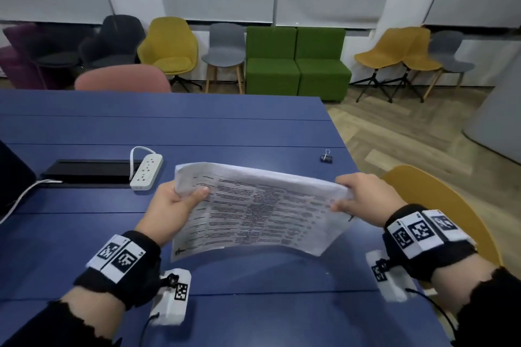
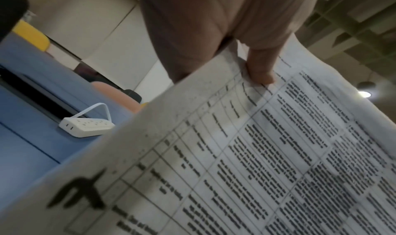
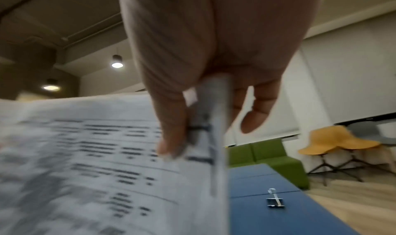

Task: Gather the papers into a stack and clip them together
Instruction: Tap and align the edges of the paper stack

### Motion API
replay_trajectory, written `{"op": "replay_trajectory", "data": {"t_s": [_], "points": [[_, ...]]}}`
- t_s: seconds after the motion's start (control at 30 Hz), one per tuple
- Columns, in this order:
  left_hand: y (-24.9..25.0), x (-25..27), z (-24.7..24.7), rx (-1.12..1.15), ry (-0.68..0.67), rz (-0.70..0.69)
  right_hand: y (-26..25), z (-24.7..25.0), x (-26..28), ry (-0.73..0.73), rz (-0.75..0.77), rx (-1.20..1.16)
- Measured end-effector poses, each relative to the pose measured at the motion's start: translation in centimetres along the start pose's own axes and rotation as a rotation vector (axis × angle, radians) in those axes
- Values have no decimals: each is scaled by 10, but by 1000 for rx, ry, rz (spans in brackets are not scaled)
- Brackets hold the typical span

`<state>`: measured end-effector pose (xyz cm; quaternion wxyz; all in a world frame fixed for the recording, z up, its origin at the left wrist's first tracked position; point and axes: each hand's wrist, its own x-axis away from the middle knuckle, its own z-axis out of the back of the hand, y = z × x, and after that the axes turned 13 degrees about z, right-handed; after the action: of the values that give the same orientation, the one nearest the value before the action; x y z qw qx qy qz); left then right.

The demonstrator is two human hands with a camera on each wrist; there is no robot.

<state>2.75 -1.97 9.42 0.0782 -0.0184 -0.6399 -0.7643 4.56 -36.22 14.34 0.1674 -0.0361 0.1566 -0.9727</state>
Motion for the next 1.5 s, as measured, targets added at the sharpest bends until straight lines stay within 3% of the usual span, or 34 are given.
{"op": "replay_trajectory", "data": {"t_s": [0.17,0.23,0.3,0.5,0.73,0.97,1.07,1.27,1.5], "points": [[-3,-6,4,186,11,76,23,-6,4,436,43,-927],[-5,-7,0,244,3,91,23,-16,5,469,91,-1214],[-8,-6,-7,277,8,89,19,-28,5,426,115,-1333],[-26,1,-19,247,61,57,16,-60,4,591,41,-1219],[-59,14,-33,244,65,185,16,-105,10,540,-135,-1159],[-54,20,-32,208,100,130,18,-100,14,586,-138,-1114],[-49,22,-34,240,188,65,12,-98,16,645,-179,-1160],[-39,20,-45,305,313,100,-2,-92,9,789,-314,-1183],[-36,16,-44,321,311,124,-1,-90,2,786,-373,-1113]]}}
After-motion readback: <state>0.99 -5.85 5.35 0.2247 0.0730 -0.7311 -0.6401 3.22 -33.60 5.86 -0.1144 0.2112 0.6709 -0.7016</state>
